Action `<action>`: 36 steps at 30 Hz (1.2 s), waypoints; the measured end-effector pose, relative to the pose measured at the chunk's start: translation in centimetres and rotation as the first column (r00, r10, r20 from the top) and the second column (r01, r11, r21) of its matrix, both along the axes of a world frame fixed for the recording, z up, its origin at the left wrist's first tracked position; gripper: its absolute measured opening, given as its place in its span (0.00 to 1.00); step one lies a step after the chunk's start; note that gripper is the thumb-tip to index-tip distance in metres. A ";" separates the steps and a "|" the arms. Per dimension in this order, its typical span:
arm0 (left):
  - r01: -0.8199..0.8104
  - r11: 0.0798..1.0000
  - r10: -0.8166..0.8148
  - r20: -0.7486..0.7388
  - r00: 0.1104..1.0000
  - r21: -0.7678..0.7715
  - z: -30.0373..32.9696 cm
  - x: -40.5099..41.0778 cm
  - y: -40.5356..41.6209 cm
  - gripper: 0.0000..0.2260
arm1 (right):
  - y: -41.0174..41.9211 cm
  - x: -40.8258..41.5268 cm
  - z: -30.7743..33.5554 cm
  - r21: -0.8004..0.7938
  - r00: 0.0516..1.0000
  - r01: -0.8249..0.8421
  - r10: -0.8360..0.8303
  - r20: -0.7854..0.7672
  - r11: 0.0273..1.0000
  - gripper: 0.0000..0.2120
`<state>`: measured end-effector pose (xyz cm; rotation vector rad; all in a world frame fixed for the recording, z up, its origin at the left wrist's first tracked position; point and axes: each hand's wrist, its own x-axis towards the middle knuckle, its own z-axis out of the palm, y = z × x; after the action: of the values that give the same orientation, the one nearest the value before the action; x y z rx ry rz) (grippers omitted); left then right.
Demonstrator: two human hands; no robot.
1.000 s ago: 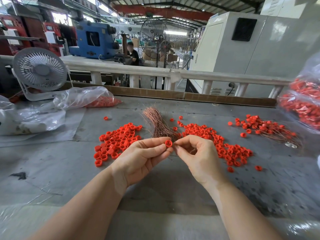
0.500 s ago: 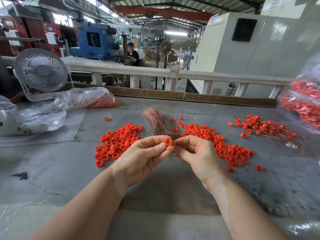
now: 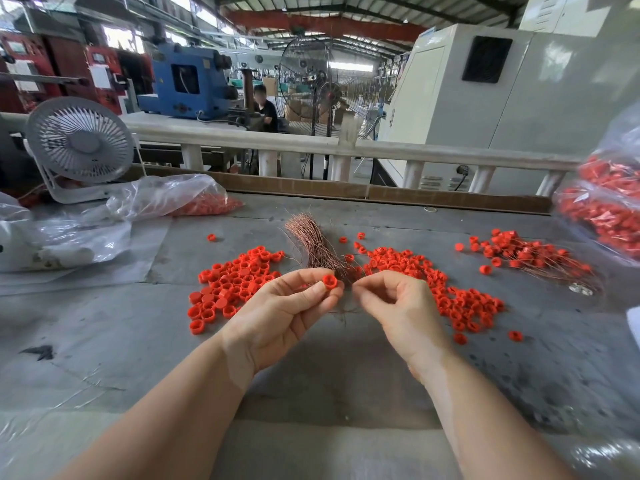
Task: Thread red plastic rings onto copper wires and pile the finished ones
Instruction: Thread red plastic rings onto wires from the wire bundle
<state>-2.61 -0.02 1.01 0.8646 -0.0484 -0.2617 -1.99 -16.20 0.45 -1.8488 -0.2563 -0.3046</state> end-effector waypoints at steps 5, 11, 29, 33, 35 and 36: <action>-0.027 0.999 0.027 -0.015 1.000 0.026 -0.2 0.1 0.0 0.08 | -2.0 0.6 0.3 -0.403 0.850 0.516 -0.508 0.138 0.755 0.09; -0.043 0.999 0.044 -0.017 0.999 0.022 -0.4 0.3 0.0 0.07 | -1.5 0.3 0.0 -0.644 0.906 0.365 -0.415 0.080 0.672 0.03; -0.002 0.994 -0.007 0.080 0.997 0.106 -0.4 0.1 -0.3 0.08 | 0.6 -0.8 0.7 -0.003 0.982 -0.012 0.013 0.188 1.000 0.12; -0.008 0.993 -0.005 0.103 0.995 0.119 -0.4 0.1 -0.3 0.08 | 0.7 -0.8 0.6 0.034 0.985 -0.058 0.052 0.167 0.998 0.14; -0.012 0.992 -0.003 0.111 0.994 0.128 -0.5 0.1 -0.3 0.08 | 0.6 -0.7 0.5 0.031 0.982 -0.052 0.045 0.184 0.998 0.14; -0.013 0.991 -0.002 0.117 0.993 0.135 -0.6 0.1 -0.3 0.08 | 0.6 -0.7 0.5 0.025 0.980 -0.038 0.033 0.197 0.999 0.14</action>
<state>-2.49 -0.35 0.44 1.0149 -0.1386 -0.2107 -2.69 -15.57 0.99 -1.7853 -0.4184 -0.4652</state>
